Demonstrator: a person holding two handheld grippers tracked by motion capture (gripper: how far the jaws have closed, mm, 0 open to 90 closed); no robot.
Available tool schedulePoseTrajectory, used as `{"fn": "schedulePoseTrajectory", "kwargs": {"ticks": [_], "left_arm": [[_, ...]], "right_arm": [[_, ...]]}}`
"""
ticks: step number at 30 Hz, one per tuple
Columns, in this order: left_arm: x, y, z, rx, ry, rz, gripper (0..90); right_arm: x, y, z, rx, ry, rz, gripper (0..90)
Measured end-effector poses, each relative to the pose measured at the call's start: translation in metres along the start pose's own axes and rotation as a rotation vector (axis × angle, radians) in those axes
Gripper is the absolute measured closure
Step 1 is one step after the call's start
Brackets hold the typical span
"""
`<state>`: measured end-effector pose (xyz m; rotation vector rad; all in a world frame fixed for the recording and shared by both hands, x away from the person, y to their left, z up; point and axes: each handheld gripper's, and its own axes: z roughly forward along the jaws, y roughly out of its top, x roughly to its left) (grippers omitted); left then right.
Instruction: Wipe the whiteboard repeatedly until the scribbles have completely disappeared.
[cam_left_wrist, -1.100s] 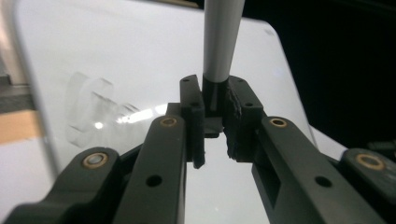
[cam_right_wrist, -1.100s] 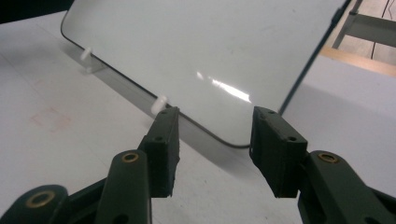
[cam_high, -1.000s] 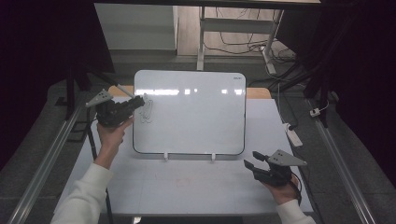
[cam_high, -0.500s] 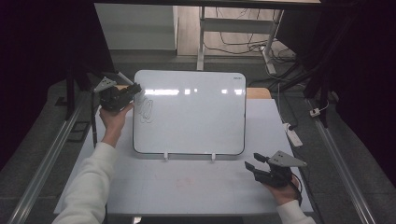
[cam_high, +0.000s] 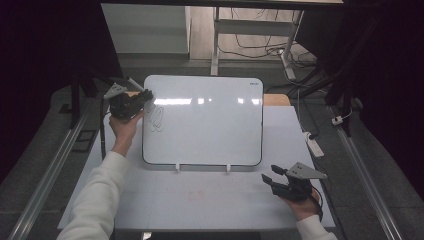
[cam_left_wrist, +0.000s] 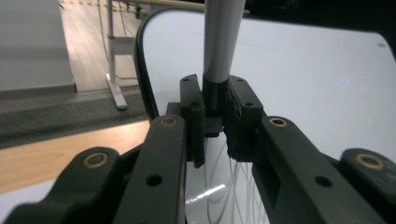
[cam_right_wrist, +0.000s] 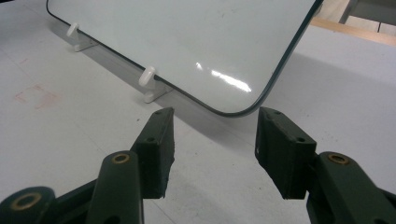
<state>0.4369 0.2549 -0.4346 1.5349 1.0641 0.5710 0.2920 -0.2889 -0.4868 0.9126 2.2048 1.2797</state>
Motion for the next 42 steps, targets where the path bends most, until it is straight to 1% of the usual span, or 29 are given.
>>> {"fn": "schedulePoseTrajectory", "kwargs": {"ticks": [1, 2, 4, 5, 6, 7, 9, 10, 11, 12, 14, 17, 18, 19, 20, 21, 24, 25, 26, 28, 31, 33, 34, 36, 37, 38, 39, 41, 42], "left_arm": [[-0.004, -0.002, 0.001, 0.011, -0.003, 0.030, 77.8], [-0.009, -0.004, 0.002, 0.018, -0.016, 0.051, 77.8], [-0.019, -0.007, 0.006, 0.031, -0.037, 0.081, 77.8], [-0.022, -0.006, 0.008, 0.036, -0.040, 0.096, 77.8], [-0.024, -0.005, 0.008, 0.034, -0.026, 0.109, 77.8], [-0.023, -0.002, 0.008, 0.024, -0.005, 0.109, 77.8], [-0.014, 0.003, 0.005, 0.006, 0.030, 0.072, 77.7], [-0.010, 0.004, 0.003, 0.002, 0.042, 0.059, 77.8], [-0.009, 0.004, 0.002, 0.005, 0.044, 0.054, 77.8], [-0.010, 0.003, 0.002, 0.013, 0.042, 0.064, 77.8], [-0.017, -0.003, 0.003, 0.030, 0.028, 0.097, 77.8], [-0.031, -0.010, 0.008, 0.042, -0.014, 0.122, 77.8], [-0.035, -0.010, 0.010, 0.046, -0.019, 0.136, 77.8], [-0.037, -0.008, 0.011, 0.045, -0.012, 0.152, 77.8], [-0.036, -0.006, 0.012, 0.042, 0.001, 0.157, 77.8], [-0.032, -0.003, 0.010, 0.034, 0.018, 0.146, 77.8], [-0.014, 0.001, 0.003, 0.008, 0.054, 0.083, 77.8], [-0.011, 0.001, 0.001, 0.005, 0.053, 0.072, 77.8], [-0.010, -0.001, 0.000, 0.007, 0.045, 0.070, 77.8], [-0.015, -0.006, 0.001, 0.018, 0.022, 0.086, 77.8], [-0.027, -0.013, 0.007, 0.031, -0.021, 0.119, 77.7], [-0.030, -0.009, 0.010, 0.028, -0.012, 0.136, 77.7], [-0.028, -0.006, 0.009, 0.023, 0.002, 0.136, 77.7], [-0.020, 0.000, 0.007, 0.009, 0.028, 0.104, 77.7], [-0.016, 0.002, 0.006, 0.008, 0.026, 0.087, 77.8], [-0.015, 0.001, 0.005, 0.010, 0.019, 0.078, 77.7], [-0.017, -0.001, 0.006, 0.018, 0.005, 0.082, 77.7], [-0.026, -0.009, 0.008, 0.033, -0.019, 0.115, 77.7], [-0.029, -0.012, 0.009, 0.038, -0.024, 0.128, 77.7]], "right_arm": [[0.000, 0.000, 0.000, -0.001, -0.001, -0.001, 47.1], [0.000, 0.000, 0.000, -0.002, 0.001, 0.001, 47.1], [0.000, -0.001, 0.000, -0.001, 0.002, 0.002, 47.1], [0.000, -0.001, 0.000, 0.002, 0.000, 0.002, 47.1], [0.000, -0.001, 0.000, 0.004, -0.001, 0.002, 47.1], [0.000, -0.001, 0.000, 0.006, -0.004, 0.000, 47.0], [0.000, -0.001, -0.001, 0.004, -0.009, 0.000, 47.0], [0.000, -0.001, -0.001, 0.002, -0.011, 0.003, 47.0], [0.000, 0.000, -0.002, -0.002, -0.012, 0.003, 47.0], [0.000, 0.000, -0.002, -0.005, -0.011, 0.002, 47.0], [0.001, 0.001, -0.002, -0.007, -0.007, 0.000, 47.0], [0.002, 0.000, -0.001, -0.001, -0.002, -0.005, 46.9], [0.002, -0.001, 0.000, 0.004, -0.003, -0.006, 46.8], [0.002, -0.001, 0.000, 0.007, -0.006, -0.006, 46.7], [0.001, -0.001, 0.000, 0.006, -0.010, -0.005, 46.7], [0.001, -0.001, -0.001, 0.006, -0.013, -0.002, 46.7], [0.000, 0.000, -0.003, -0.003, -0.017, 0.003, 46.7], [0.000, 0.000, -0.003, -0.005, -0.016, 0.003, 46.7], [0.000, 0.000, -0.003, -0.005, -0.015, 0.001, 46.7], [0.001, 0.000, -0.002, -0.002, -0.011, -0.003, 46.7], [0.002, -0.002, 0.001, 0.011, -0.005, -0.006, 46.6], [0.002, -0.002, 0.002, 0.016, -0.009, -0.008, 46.4], [0.001, -0.002, 0.002, 0.016, -0.014, -0.008, 46.4], [0.000, -0.003, 0.000, 0.014, -0.024, -0.004, 46.0], [-0.002, -0.003, -0.001, 0.013, -0.030, 0.000, 45.9], [-0.003, -0.004, -0.002, 0.012, -0.035, 0.005, 46.0], [-0.004, -0.004, -0.004, 0.010, -0.039, 0.009, 45.9], [-0.007, -0.006, -0.006, 0.010, -0.046, 0.014, 45.5], [-0.008, -0.007, -0.006, 0.011, -0.047, 0.016, 45.5]]}}
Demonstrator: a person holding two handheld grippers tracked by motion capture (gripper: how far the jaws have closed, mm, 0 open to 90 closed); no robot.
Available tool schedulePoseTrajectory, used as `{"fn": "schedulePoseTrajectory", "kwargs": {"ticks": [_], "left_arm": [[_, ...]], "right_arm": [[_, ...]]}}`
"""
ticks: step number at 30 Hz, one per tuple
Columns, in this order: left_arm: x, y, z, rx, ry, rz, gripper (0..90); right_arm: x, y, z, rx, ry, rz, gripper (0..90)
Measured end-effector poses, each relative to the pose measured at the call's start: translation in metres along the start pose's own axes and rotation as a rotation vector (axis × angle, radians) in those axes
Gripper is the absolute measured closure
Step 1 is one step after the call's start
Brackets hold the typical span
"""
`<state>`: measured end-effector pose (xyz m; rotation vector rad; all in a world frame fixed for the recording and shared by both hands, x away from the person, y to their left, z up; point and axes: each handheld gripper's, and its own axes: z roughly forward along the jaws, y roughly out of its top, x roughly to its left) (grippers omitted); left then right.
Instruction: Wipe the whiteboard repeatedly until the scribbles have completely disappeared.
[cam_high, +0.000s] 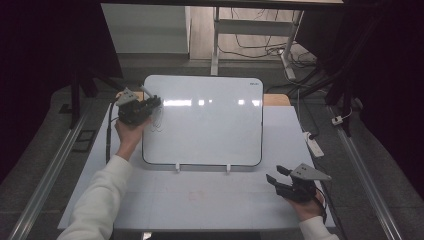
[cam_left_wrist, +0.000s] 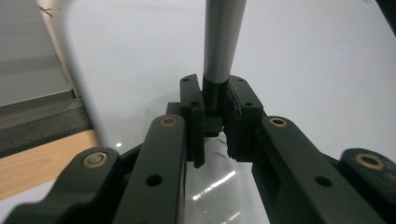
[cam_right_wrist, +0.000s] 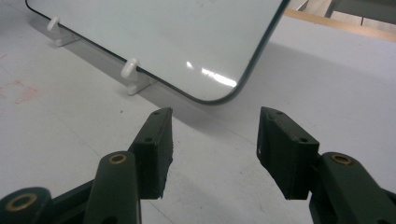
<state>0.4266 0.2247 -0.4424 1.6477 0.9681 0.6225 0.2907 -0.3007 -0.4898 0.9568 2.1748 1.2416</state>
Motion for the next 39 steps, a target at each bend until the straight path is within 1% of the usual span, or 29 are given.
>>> {"fn": "schedulePoseTrajectory", "kwargs": {"ticks": [2, 5, 7, 8, 10, 11, 12, 13, 14, 15, 16, 17, 18, 20, 22, 24, 25, 26, 27, 28, 29, 30, 31, 32, 34, 36, 37, 38, 39], "left_arm": [[0.001, 0.002, -0.001, -0.012, 0.019, 0.007, 77.7], [0.017, 0.010, -0.006, -0.034, 0.063, -0.048, 77.7], [0.022, 0.011, -0.006, -0.041, 0.057, -0.083, 77.7], [0.019, 0.010, -0.005, -0.034, 0.044, -0.069, 77.7], [0.006, 0.006, 0.000, -0.012, 0.020, -0.015, 77.7], [0.000, 0.005, 0.003, -0.003, 0.007, 0.002, 77.7], [-0.003, 0.005, 0.004, 0.001, 0.003, 0.016, 77.7], [-0.003, 0.006, 0.003, 0.000, 0.016, 0.025, 77.7], [0.000, 0.008, 0.001, -0.012, 0.039, 0.022, 77.7], [0.007, 0.010, -0.002, -0.023, 0.059, -0.007, 77.7], [0.015, 0.011, -0.005, -0.029, 0.071, -0.038, 77.8], [0.022, 0.012, -0.007, -0.032, 0.078, -0.057, 77.7], [0.025, 0.011, -0.009, -0.029, 0.084, -0.061, 77.7], [0.024, 0.008, -0.011, -0.020, 0.076, -0.051, 77.8], [0.016, 0.002, -0.011, 0.000, 0.054, -0.020, 77.8], [0.006, -0.005, -0.010, 0.012, 0.016, 0.002, 77.8], [0.002, -0.006, -0.009, 0.018, 0.016, 0.023, 77.7], [0.001, -0.006, -0.009, 0.019, 0.019, 0.032, 77.8], [0.004, -0.003, -0.010, 0.009, 0.037, 0.026, 77.7], [0.009, 0.000, -0.012, -0.002, 0.060, 0.007, 77.7], [0.017, 0.003, -0.014, -0.014, 0.072, -0.026, 77.7], [0.023, 0.005, -0.015, -0.019, 0.075, -0.054, 77.7], [0.025, 0.005, -0.016, -0.019, 0.071, -0.070, 77.7], [0.023, 0.004, -0.015, -0.010, 0.060, -0.062, 77.7], [0.010, -0.002, -0.013, 0.020, 0.032, -0.005, 77.7], [-0.004, -0.011, -0.011, 0.040, 0.002, 0.034, 77.7], [-0.007, -0.013, -0.010, 0.041, -0.003, 0.045, 77.7], [-0.007, -0.013, -0.011, 0.039, -0.002, 0.049, 77.7], [-0.003, -0.010, -0.013, 0.029, 0.019, 0.042, 77.7]], "right_arm": [[-0.001, -0.003, -0.001, 0.005, -0.006, 0.005, 45.3], [-0.001, -0.005, -0.003, 0.009, -0.013, 0.005, 45.1], [-0.001, -0.005, -0.005, 0.006, -0.015, 0.003, 45.0], [-0.001, -0.005, -0.006, 0.005, -0.018, -0.001, 45.0], [-0.001, -0.005, -0.006, 0.002, -0.016, 0.001, 45.0], [-0.001, -0.005, -0.006, 0.003, -0.016, 0.001, 45.0], [-0.001, -0.006, -0.005, 0.007, -0.015, 0.003, 45.0], [-0.002, -0.007, -0.005, 0.012, -0.015, 0.002, 45.0], [-0.002, -0.007, -0.004, 0.015, -0.016, 0.002, 44.9], [-0.002, -0.008, -0.004, 0.018, -0.016, 0.003, 44.9], [-0.002, -0.008, -0.004, 0.018, -0.015, 0.005, 44.9], [-0.001, -0.008, -0.004, 0.016, -0.015, 0.004, 44.9], [-0.001, -0.007, -0.005, 0.013, -0.015, 0.002, 44.9], [0.000, -0.006, -0.006, 0.007, -0.012, 0.000, 44.9], [0.000, -0.006, -0.005, 0.008, -0.008, 0.000, 44.9], [0.000, -0.008, -0.003, 0.018, -0.005, 0.001, 44.9], [0.000, -0.009, -0.003, 0.022, -0.005, 0.002, 44.9], [0.000, -0.009, -0.002, 0.024, -0.006, 0.001, 44.9], [0.000, -0.009, -0.002, 0.024, -0.008, 0.001, 44.9], [0.000, -0.009, -0.003, 0.023, -0.010, 0.003, 44.9], [-0.001, -0.008, -0.003, 0.021, -0.012, 0.005, 44.9], [-0.001, -0.007, -0.003, 0.018, -0.014, 0.005, 44.9], [0.000, -0.007, -0.004, 0.014, -0.014, 0.005, 44.9], [0.000, -0.006, -0.004, 0.012, -0.015, 0.004, 44.9], [0.001, -0.006, -0.005, 0.011, -0.012, 0.001, 44.9], [0.000, -0.008, -0.003, 0.017, -0.006, 0.002, 44.9], [0.000, -0.009, -0.002, 0.022, -0.005, 0.003, 44.8], [0.000, -0.009, -0.001, 0.027, -0.005, 0.004, 44.8], [0.000, -0.010, -0.001, 0.028, -0.006, 0.004, 44.8]]}}
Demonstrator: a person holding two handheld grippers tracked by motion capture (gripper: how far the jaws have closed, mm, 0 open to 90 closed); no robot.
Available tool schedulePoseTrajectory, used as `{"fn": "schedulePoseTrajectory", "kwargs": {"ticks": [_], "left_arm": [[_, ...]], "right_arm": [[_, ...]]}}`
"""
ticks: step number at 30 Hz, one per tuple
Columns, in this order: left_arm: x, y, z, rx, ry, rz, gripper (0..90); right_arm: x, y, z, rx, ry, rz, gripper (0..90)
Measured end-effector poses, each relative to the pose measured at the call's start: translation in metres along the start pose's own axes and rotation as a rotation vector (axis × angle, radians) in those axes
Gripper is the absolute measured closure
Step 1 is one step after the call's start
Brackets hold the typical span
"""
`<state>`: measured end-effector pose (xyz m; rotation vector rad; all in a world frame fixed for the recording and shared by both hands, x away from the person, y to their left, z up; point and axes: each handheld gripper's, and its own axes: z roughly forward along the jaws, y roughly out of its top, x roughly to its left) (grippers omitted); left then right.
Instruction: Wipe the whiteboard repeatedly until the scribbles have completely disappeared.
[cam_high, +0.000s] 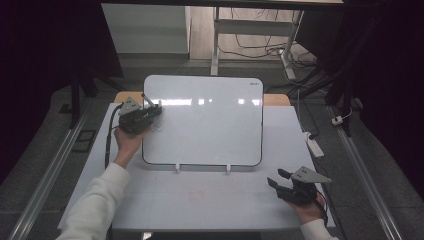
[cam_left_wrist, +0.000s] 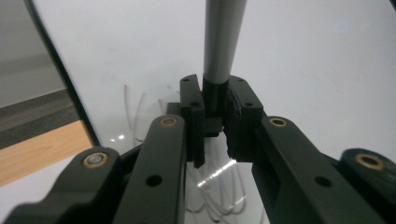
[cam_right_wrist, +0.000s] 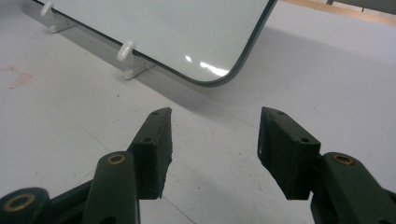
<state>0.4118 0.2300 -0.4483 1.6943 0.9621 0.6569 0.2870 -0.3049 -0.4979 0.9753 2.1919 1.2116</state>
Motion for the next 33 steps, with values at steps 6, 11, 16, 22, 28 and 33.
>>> {"fn": "schedulePoseTrajectory", "kwargs": {"ticks": [6, 11, 16, 22, 28, 33], "left_arm": [[0.026, 0.009, -0.007, -0.012, 0.039, -0.090, 77.7], [-0.007, -0.015, -0.006, 0.031, -0.046, -0.007, 77.7], [0.008, -0.004, -0.008, -0.009, 0.018, -0.039, 77.7], [0.025, 0.011, -0.004, -0.026, 0.037, -0.072, 77.8], [-0.001, 0.001, 0.003, 0.012, -0.026, -0.001, 77.7], [0.014, 0.015, 0.004, -0.021, 0.031, -0.045, 77.7]], "right_arm": [[0.001, 0.003, -0.003, -0.014, -0.005, -0.002, 44.8], [0.001, 0.000, 0.000, -0.003, 0.008, 0.001, 44.8], [0.002, 0.001, 0.001, -0.002, 0.006, -0.002, 44.8], [0.004, 0.004, 0.001, -0.010, 0.013, -0.005, 44.8], [0.004, 0.001, 0.004, -0.001, 0.023, -0.007, 44.8], [0.003, 0.002, 0.003, -0.004, 0.017, -0.004, 44.8]]}}
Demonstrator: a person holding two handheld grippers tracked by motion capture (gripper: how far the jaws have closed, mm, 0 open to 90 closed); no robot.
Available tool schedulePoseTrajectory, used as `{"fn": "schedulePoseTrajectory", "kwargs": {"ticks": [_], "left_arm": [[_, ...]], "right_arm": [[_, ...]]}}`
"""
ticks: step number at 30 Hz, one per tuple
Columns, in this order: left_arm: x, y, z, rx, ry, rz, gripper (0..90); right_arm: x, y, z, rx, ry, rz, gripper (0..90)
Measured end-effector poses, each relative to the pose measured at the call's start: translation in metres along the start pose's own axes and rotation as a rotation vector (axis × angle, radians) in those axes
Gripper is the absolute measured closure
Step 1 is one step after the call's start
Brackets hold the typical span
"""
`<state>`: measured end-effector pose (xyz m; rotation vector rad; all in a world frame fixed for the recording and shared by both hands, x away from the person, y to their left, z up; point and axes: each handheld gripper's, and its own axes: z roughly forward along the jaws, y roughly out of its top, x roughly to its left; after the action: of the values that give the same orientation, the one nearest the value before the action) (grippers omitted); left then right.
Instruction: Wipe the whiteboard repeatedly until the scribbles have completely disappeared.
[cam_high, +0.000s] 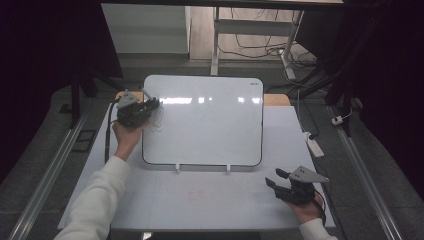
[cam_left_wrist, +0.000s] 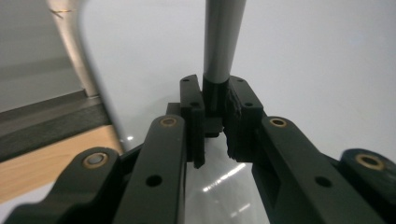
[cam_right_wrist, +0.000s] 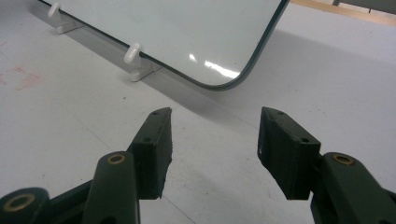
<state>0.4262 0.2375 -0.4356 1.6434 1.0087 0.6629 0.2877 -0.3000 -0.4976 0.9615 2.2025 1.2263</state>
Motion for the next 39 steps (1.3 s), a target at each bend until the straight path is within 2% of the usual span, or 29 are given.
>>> {"fn": "schedulePoseTrajectory", "kwargs": {"ticks": [1, 2, 4, 7, 9, 10, 12, 13, 14, 17, 20, 21, 22, 24, 25, 30, 32, 33, 34, 37, 39], "left_arm": [[0.004, 0.001, 0.000, 0.000, -0.005, -0.023, 77.7], [0.003, 0.000, 0.000, 0.003, -0.010, -0.023, 77.7], [-0.006, -0.005, 0.003, 0.021, -0.039, 0.014, 77.7], [-0.023, -0.013, 0.008, 0.037, -0.085, 0.048, 77.7], [-0.027, -0.013, 0.008, 0.038, -0.081, 0.066, 77.7], [-0.026, -0.012, 0.008, 0.031, -0.071, 0.059, 77.7], [-0.017, -0.009, 0.005, 0.012, -0.052, 0.013, 77.7], [-0.013, -0.009, 0.005, 0.008, -0.055, -0.008, 77.7], [-0.013, -0.010, 0.005, 0.011, -0.061, -0.011, 77.7], [-0.026, -0.018, 0.004, 0.047, -0.081, 0.065, 77.7], [-0.028, -0.018, 0.003, 0.050, -0.069, 0.094, 77.7], [-0.024, -0.014, 0.003, 0.044, -0.047, 0.084, 77.7], [-0.018, -0.010, 0.002, 0.034, -0.038, 0.055, 77.7], [-0.008, -0.006, 0.002, 0.017, -0.032, 0.005, 77.7], [-0.008, -0.007, 0.002, 0.022, -0.039, 0.000, 77.8], [-0.034, -0.020, 0.005, 0.069, -0.109, 0.093, 77.7], [-0.038, -0.021, 0.006, 0.075, -0.107, 0.109, 77.8], [-0.037, -0.020, 0.005, 0.071, -0.096, 0.113, 77.8], [-0.032, -0.018, 0.003, 0.060, -0.073, 0.102, 77.8], [-0.011, -0.012, -0.002, 0.035, -0.038, 0.028, 77.8], [-0.010, -0.015, -0.004, 0.043, -0.050, 0.020, 77.8]], "right_arm": [[0.000, 0.000, 0.000, -0.001, 0.000, 0.002, 44.8], [0.000, 0.000, 0.000, -0.002, 0.001, 0.002, 44.8], [0.000, 0.000, 0.000, -0.001, 0.004, 0.000, 44.8], [0.001, -0.001, 0.002, 0.006, 0.010, -0.003, 44.8], [0.001, -0.001, 0.002, 0.007, 0.009, -0.005, 44.8], [0.001, -0.001, 0.002, 0.006, 0.007, -0.004, 44.8], [0.001, 0.000, 0.001, 0.004, 0.004, -0.003, 44.8], [0.001, 0.000, 0.000, 0.001, 0.003, -0.002, 44.8], [0.001, 0.000, 0.000, -0.001, 0.003, -0.002, 44.8], [0.001, 0.000, 0.000, -0.001, 0.007, -0.004, 44.7], [0.001, -0.001, 0.001, 0.006, 0.008, -0.004, 44.7], [0.001, -0.001, 0.002, 0.008, 0.007, -0.003, 44.8], [0.001, -0.001, 0.002, 0.009, 0.006, -0.003, 44.7], [0.001, 0.000, 0.002, 0.006, 0.005, -0.002, 44.7], [0.002, 0.000, 0.002, 0.005, 0.005, -0.003, 44.7], [0.003, -0.001, 0.004, 0.012, 0.014, -0.007, 44.7], [0.002, -0.002, 0.005, 0.019, 0.012, -0.008, 44.7], [0.002, -0.002, 0.005, 0.020, 0.010, -0.006, 44.7], [0.002, -0.002, 0.004, 0.017, 0.007, -0.005, 44.7], [0.001, 0.000, 0.002, 0.006, 0.001, -0.001, 44.7], [0.002, 0.000, 0.002, 0.004, 0.003, -0.002, 44.7]]}}
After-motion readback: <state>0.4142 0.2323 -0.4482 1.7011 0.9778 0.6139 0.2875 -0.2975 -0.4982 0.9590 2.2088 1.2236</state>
